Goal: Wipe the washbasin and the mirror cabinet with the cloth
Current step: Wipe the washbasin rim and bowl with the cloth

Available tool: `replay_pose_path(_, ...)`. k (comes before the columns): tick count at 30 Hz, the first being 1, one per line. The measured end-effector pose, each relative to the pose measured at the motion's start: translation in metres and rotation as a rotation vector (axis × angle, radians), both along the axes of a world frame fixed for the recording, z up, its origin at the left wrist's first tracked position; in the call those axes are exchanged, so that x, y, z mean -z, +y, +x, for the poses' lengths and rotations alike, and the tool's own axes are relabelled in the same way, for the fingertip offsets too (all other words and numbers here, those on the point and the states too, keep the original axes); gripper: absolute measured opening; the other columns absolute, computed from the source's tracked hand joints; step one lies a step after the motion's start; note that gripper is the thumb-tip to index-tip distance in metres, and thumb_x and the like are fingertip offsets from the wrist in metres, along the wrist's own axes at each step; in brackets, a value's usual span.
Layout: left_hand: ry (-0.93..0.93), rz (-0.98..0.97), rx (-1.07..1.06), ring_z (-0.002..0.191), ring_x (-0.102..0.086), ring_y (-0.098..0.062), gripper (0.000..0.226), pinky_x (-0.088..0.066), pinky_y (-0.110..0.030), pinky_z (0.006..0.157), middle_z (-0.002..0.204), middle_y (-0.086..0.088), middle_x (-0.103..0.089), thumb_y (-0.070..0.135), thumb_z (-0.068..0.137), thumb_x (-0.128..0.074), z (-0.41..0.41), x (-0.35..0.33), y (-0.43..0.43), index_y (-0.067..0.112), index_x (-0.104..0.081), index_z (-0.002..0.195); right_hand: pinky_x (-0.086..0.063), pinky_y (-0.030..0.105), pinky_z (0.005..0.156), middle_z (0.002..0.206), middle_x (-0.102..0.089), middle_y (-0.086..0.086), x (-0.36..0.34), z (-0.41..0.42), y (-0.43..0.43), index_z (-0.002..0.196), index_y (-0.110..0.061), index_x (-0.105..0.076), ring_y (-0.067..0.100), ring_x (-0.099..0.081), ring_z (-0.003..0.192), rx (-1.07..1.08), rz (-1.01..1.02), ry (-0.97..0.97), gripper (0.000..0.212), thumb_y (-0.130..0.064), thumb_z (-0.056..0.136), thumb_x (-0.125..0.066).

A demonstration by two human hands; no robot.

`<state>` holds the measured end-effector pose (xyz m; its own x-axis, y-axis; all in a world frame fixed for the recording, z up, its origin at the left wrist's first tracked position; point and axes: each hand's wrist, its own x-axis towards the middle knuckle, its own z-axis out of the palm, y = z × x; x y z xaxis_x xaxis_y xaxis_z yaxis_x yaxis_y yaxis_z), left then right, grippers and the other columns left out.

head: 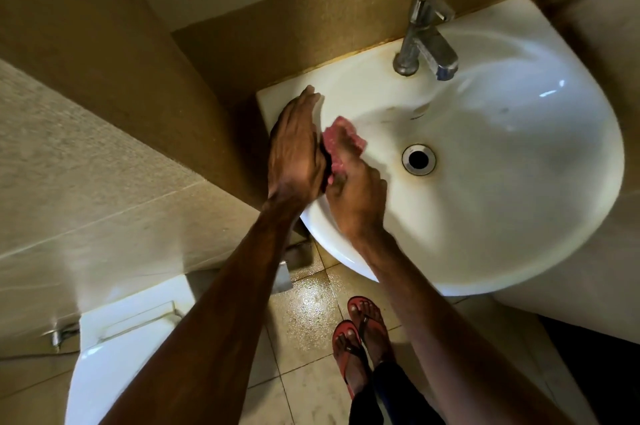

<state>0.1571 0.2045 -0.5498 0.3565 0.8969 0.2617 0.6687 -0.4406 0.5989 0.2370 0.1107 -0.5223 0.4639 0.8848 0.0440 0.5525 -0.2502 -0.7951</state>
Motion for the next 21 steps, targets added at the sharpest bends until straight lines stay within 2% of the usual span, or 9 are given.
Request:
replay_pose_path(2, 0.007, 0.047, 0.005, 0.147, -0.04, -0.023, 0.053, -0.033, -0.037, 0.123, 0.155, -0.01, -0.047, 0.024, 0.098, -0.058, 0.0, 0.0, 0.0, 0.006, -0.049, 0.147, -0.059, 0.04, 0.075, 0.119, -0.076, 0.01, 0.013, 0.013, -0.011, 0.158, -0.028, -0.043, 0.033, -0.076, 0.091, -0.19, -0.053, -0.179, 0.07, -0.009, 0.092, -0.059)
replay_pose_path(6, 0.073, 0.065, -0.038, 0.147, -0.042, -0.026, 0.049, -0.03, -0.038, 0.125, 0.154, -0.012, -0.049, 0.011, 0.099, -0.045, 0.005, -0.012, -0.005, 0.005, -0.048, 0.147, -0.054, 0.034, 0.081, 0.148, -0.06, -0.001, 0.042, 0.064, -0.004, 0.154, -0.039, -0.047, 0.028, -0.066, 0.121, -0.193, -0.291, -0.321, 0.074, -0.001, 0.092, -0.058)
replay_pose_path(8, 0.094, 0.059, -0.062, 0.148, -0.04, -0.025, 0.052, -0.027, -0.034, 0.126, 0.156, -0.009, -0.047, 0.002, 0.097, -0.053, 0.006, -0.012, -0.004, 0.007, -0.046, 0.149, -0.049, 0.027, 0.083, 0.151, -0.056, -0.001, 0.039, 0.074, 0.0, 0.148, -0.034, -0.056, 0.027, -0.059, 0.131, -0.193, -0.348, -0.294, 0.066, 0.001, 0.092, -0.06)
replay_pose_path(10, 0.084, 0.08, -0.048, 0.147, -0.041, -0.027, 0.054, -0.031, -0.039, 0.125, 0.154, -0.011, -0.049, -0.003, 0.095, -0.054, 0.005, -0.01, -0.004, 0.004, -0.047, 0.147, -0.048, 0.02, 0.081, 0.148, -0.06, -0.002, 0.028, 0.066, -0.004, 0.144, -0.034, -0.06, 0.026, -0.061, 0.128, -0.269, -0.34, -0.269, 0.061, 0.0, 0.093, -0.06)
replay_pose_path(13, 0.054, 0.174, -0.025, 0.143, -0.047, -0.029, 0.051, -0.041, -0.045, 0.117, 0.149, -0.015, -0.054, -0.007, 0.093, -0.051, 0.002, -0.004, -0.003, 0.0, -0.052, 0.143, -0.049, 0.038, 0.1, 0.148, -0.062, 0.001, 0.005, 0.048, -0.031, 0.15, -0.042, -0.051, 0.03, -0.065, 0.123, -0.424, -0.384, -0.204, 0.061, -0.012, 0.098, -0.06)
replay_pose_path(16, 0.076, 0.224, -0.022, 0.143, -0.048, -0.028, 0.048, -0.041, -0.044, 0.117, 0.148, -0.014, -0.055, -0.005, 0.095, -0.052, 0.0, 0.001, -0.002, 0.001, -0.053, 0.142, -0.049, 0.043, 0.11, 0.148, -0.061, -0.007, -0.013, 0.049, -0.069, 0.147, -0.048, -0.051, 0.022, -0.064, 0.128, -0.493, -0.342, -0.053, 0.05, -0.034, 0.1, -0.058)
replay_pose_path(18, 0.093, 0.258, -0.011, 0.142, -0.048, -0.028, 0.046, -0.041, -0.043, 0.116, 0.148, -0.014, -0.055, -0.002, 0.095, -0.054, -0.002, 0.002, -0.003, 0.0, -0.054, 0.142, -0.045, 0.033, 0.117, 0.149, -0.058, -0.015, -0.027, 0.054, -0.094, 0.144, -0.045, -0.057, 0.006, -0.056, 0.137, -0.542, -0.312, 0.127, 0.046, -0.053, 0.1, -0.049)
replay_pose_path(20, 0.109, 0.257, 0.003, 0.143, -0.047, -0.028, 0.045, -0.04, -0.042, 0.118, 0.149, -0.014, -0.054, 0.001, 0.097, -0.051, -0.003, 0.003, -0.003, 0.001, -0.053, 0.142, -0.038, 0.019, 0.118, 0.15, -0.057, -0.015, -0.032, 0.059, -0.116, 0.137, -0.036, -0.067, -0.006, -0.045, 0.142, -0.563, -0.241, 0.223, 0.043, -0.051, 0.103, -0.045)
replay_pose_path(21, 0.117, 0.25, 0.006, 0.144, -0.046, -0.028, 0.044, -0.039, -0.041, 0.119, 0.15, -0.014, -0.053, 0.003, 0.099, -0.048, -0.003, 0.004, -0.003, 0.001, -0.053, 0.142, -0.04, 0.02, 0.117, 0.148, -0.06, -0.013, -0.029, 0.063, -0.126, 0.133, -0.031, -0.07, -0.006, -0.045, 0.142, -0.552, -0.192, 0.195, 0.04, -0.047, 0.104, -0.047)
